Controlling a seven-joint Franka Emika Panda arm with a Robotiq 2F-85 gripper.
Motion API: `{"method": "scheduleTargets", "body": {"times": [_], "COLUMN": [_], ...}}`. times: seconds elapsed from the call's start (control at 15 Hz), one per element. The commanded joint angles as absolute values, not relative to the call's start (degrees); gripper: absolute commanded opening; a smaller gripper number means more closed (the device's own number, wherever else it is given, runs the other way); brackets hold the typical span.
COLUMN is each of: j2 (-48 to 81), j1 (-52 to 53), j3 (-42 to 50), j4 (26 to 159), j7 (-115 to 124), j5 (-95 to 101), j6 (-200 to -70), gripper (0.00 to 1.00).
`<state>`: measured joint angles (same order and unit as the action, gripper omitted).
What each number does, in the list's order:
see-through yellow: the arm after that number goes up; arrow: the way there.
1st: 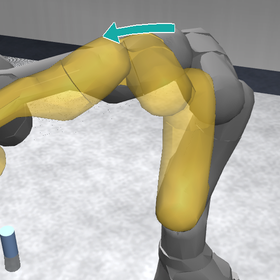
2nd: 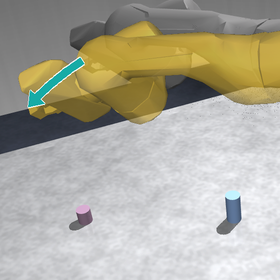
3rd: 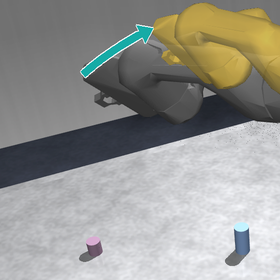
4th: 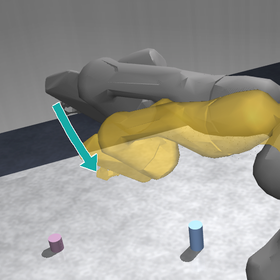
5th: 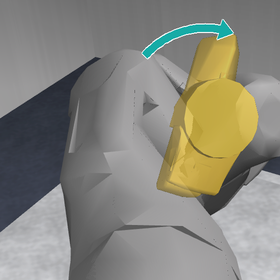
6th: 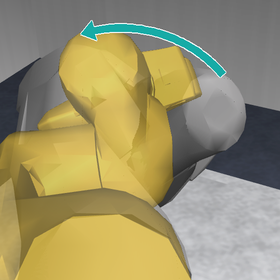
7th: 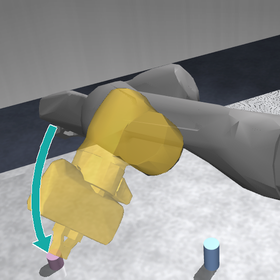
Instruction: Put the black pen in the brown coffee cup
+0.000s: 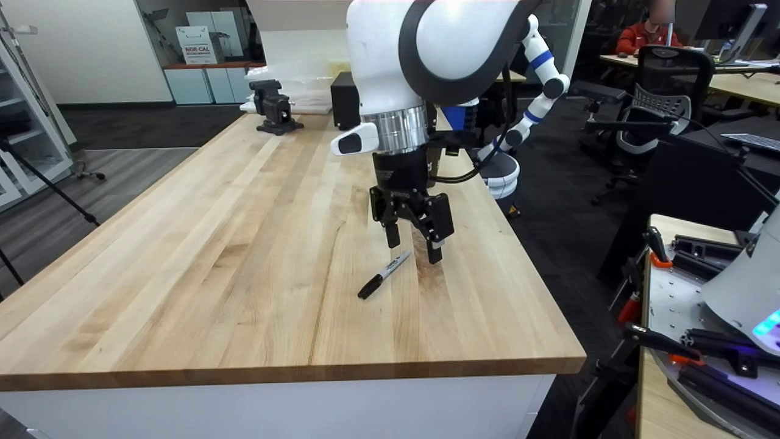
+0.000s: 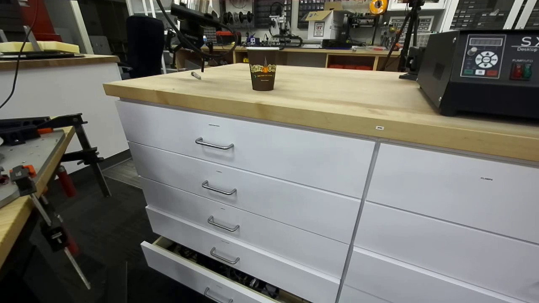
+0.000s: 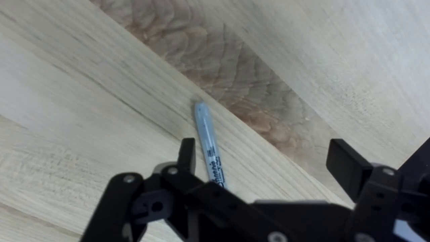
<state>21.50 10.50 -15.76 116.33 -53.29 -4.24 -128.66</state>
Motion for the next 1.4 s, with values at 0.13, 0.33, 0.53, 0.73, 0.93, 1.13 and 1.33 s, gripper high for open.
{"method": "scheduleTargets", "body": {"times": [0.13, 0.33, 0.53, 0.73, 0.93, 1.13, 1.33], "j2": [21.0, 21.1, 21.0, 20.8, 20.5, 19.8, 19.3], "j1": [11.1, 11.4, 11.9, 12.1, 12.9, 13.7, 13.9], "j3": [-17.3, -17.3, -16.6, -16.4, -16.0, -15.9, -15.6], "j4": [120.5, 122.5, 123.9, 124.2, 123.7, 122.4, 120.5], "j7": [-50.1, -49.5, -48.5, -47.1, -45.6, -43.5, -42.5], "j5": [-3.3, -1.6, 2.2, 5.7, 9.9, 12.8, 14.7], "j6": [-137.9, -141.7, -144.9, -146.2, -143.0, -136.5, -127.8], "gripper": [0.73, 0.53, 0.34, 0.13, 0.03, 0.06, 0.06]}}
